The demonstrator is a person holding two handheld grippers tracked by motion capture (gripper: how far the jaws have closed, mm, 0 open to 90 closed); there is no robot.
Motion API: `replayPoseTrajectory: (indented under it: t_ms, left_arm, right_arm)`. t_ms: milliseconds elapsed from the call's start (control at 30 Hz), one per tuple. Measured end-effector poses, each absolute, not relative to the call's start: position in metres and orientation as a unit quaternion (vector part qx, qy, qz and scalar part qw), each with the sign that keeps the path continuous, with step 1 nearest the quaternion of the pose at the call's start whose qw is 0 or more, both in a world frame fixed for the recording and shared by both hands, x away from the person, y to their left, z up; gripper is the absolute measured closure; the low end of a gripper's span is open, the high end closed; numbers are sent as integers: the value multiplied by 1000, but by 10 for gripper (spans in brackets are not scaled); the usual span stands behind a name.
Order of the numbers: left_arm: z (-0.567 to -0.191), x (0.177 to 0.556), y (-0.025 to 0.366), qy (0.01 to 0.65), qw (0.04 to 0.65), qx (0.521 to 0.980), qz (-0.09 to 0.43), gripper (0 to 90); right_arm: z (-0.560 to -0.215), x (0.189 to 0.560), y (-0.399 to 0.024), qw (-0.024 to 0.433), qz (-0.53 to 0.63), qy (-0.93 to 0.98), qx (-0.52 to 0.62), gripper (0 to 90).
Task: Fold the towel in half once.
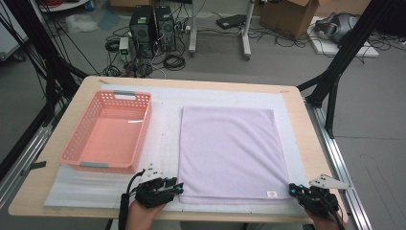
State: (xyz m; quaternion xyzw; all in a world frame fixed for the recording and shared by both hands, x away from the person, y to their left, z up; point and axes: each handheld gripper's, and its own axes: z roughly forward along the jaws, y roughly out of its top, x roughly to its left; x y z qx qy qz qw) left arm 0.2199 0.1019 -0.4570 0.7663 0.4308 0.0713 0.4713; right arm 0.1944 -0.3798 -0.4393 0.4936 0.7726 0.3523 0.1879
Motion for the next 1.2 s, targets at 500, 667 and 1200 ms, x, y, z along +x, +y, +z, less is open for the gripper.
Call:
replayPoseTrajectory:
  t_ms: [500, 667, 1200]
  left_arm:
    - [-441, 198, 106, 418, 511, 746, 92, 879]
    - [-443, 187, 109, 417, 510, 748, 80, 879]
    - [-450, 213, 110, 439, 520, 726, 101, 565]
  right_arm:
    - [-433, 188, -382, 196, 365, 769, 488, 875]
    - [-429, 176, -384, 198, 365, 768, 487, 876]
    - [-435, 179, -403, 219, 389, 729, 519, 692]
